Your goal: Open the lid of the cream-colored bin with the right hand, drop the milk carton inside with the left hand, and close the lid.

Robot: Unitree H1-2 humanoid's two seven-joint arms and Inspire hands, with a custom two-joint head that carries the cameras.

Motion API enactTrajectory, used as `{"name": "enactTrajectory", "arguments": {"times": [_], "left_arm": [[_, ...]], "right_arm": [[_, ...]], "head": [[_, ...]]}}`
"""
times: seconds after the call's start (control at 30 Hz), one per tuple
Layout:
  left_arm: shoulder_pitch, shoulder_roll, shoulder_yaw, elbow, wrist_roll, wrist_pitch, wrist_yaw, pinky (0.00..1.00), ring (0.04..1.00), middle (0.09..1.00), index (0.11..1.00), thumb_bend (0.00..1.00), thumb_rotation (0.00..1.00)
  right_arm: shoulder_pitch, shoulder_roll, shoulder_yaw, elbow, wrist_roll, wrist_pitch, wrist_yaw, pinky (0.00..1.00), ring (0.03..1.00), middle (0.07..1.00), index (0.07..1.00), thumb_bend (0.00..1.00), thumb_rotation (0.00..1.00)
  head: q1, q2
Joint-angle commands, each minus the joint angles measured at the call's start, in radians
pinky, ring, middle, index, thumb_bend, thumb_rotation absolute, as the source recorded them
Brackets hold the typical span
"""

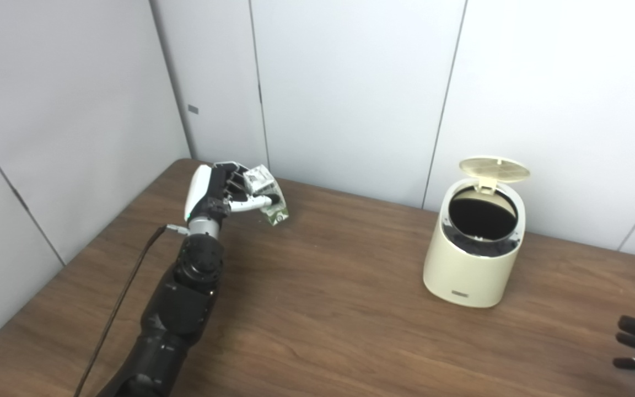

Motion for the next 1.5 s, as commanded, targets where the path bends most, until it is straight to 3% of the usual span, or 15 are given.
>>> {"name": "enactTrajectory", "arguments": {"times": [0.0,0.03,0.1,0.13,0.17,0.27,0.33,0.43,0.57,0.83,0.97,1.0,1.03,1.37,1.47], "left_arm": [[-0.036,0.036,0.021,-0.077,-0.017,-0.067,-0.005,0.32,0.391,0.473,0.482,0.53,0.00],[-0.035,0.035,0.025,-0.096,-0.022,-0.071,-0.012,0.32,0.416,0.476,0.481,0.52,0.00],[-0.032,0.032,0.021,-0.151,-0.011,-0.079,-0.019,0.33,0.435,0.474,0.485,0.51,0.00],[-0.031,0.029,0.017,-0.182,-0.005,-0.082,-0.022,0.32,0.436,0.472,0.492,0.51,0.00],[-0.030,0.025,0.015,-0.207,-0.004,-0.082,-0.026,0.32,0.435,0.469,0.493,0.51,0.00],[-0.035,0.008,0.010,-0.270,-0.029,-0.099,-0.054,0.31,0.432,0.471,0.499,0.50,0.00],[-0.041,-0.008,0.013,-0.314,-0.050,-0.081,-0.073,0.32,0.431,0.475,0.498,0.50,0.00],[-0.054,-0.023,0.018,-0.370,-0.077,-0.044,-0.099,0.32,0.427,0.478,0.501,0.50,0.00],[-0.070,-0.029,0.017,-0.407,-0.090,-0.037,-0.134,0.33,0.429,0.477,0.501,0.50,0.00],[-0.081,-0.045,0.000,-0.464,-0.113,-0.036,-0.202,0.35,0.439,0.469,0.499,0.50,0.00],[-0.090,-0.058,-0.020,-0.478,-0.117,-0.035,-0.234,0.35,0.437,0.471,0.500,0.50,0.00],[-0.091,-0.062,-0.027,-0.484,-0.117,-0.036,-0.240,0.35,0.437,0.473,0.498,0.50,0.00],[-0.091,-0.065,-0.031,-0.487,-0.116,-0.038,-0.245,0.35,0.436,0.474,0.497,0.50,0.00],[-0.051,-0.126,-0.075,-0.555,-0.162,-0.047,-0.311,0.33,0.433,0.479,0.498,0.50,0.00],[-0.033,-0.132,-0.092,-0.563,-0.142,-0.055,-0.320,0.33,0.433,0.482,0.499,0.50,0.00]], "right_arm": [[-0.015,0.017,0.010,0.023,0.002,-0.053,-0.009,0.75,0.834,0.838,0.812,0.22,0.90],[-0.019,0.021,0.013,0.030,-0.010,-0.057,-0.019,0.75,0.832,0.837,0.813,0.17,0.89],[-0.027,0.022,0.018,0.044,-0.060,-0.065,-0.046,0.74,0.816,0.824,0.804,0.09,0.78],[-0.032,0.023,0.020,0.053,-0.071,-0.073,-0.052,0.73,0.809,0.818,0.799,0.06,0.64],[-0.036,0.025,0.023,0.062,-0.077,-0.080,-0.058,0.72,0.803,0.811,0.792,0.05,0.44],[-0.043,0.034,0.030,0.072,-0.081,-0.081,-0.069,0.70,0.791,0.801,0.778,0.06,0.13],[-0.046,0.034,0.040,0.074,-0.108,-0.076,-0.079,0.68,0.779,0.793,0.772,0.07,0.09],[-0.050,0.036,0.054,0.077,-0.147,-0.058,-0.093,0.68,0.776,0.789,0.774,0.08,0.10],[-0.064,0.046,0.068,0.111,-0.172,-0.070,-0.119,0.67,0.765,0.780,0.765,0.09,0.02],[-0.088,0.068,0.088,0.138,-0.227,-0.012,-0.160,0.67,0.758,0.773,0.772,0.11,0.02],[-0.114,0.072,0.092,0.192,-0.241,-0.021,-0.186,0.67,0.751,0.771,0.776,0.12,0.31],[-0.121,0.071,0.094,0.205,-0.243,-0.024,-0.192,0.67,0.750,0.774,0.782,0.14,0.46],[-0.125,0.071,0.096,0.214,-0.244,-0.026,-0.196,0.67,0.750,0.776,0.785,0.14,0.50],[-0.155,0.086,0.119,0.260,-0.259,0.002,-0.230,0.66,0.758,0.782,0.789,0.15,0.51],[-0.159,0.086,0.126,0.278,-0.259,-0.020,-0.243,0.68,0.771,0.791,0.793,0.16,0.54]], "head": [[-0.018,0.004],[-0.029,0.006],[-0.045,0.008],[-0.061,0.010],[-0.071,0.008],[-0.086,-0.001],[-0.097,-0.005],[-0.121,-0.004],[-0.159,-0.019],[-0.209,-0.014],[-0.227,-0.013],[-0.232,-0.013],[-0.234,-0.013],[-0.286,-0.013],[-0.298,-0.014]]}}
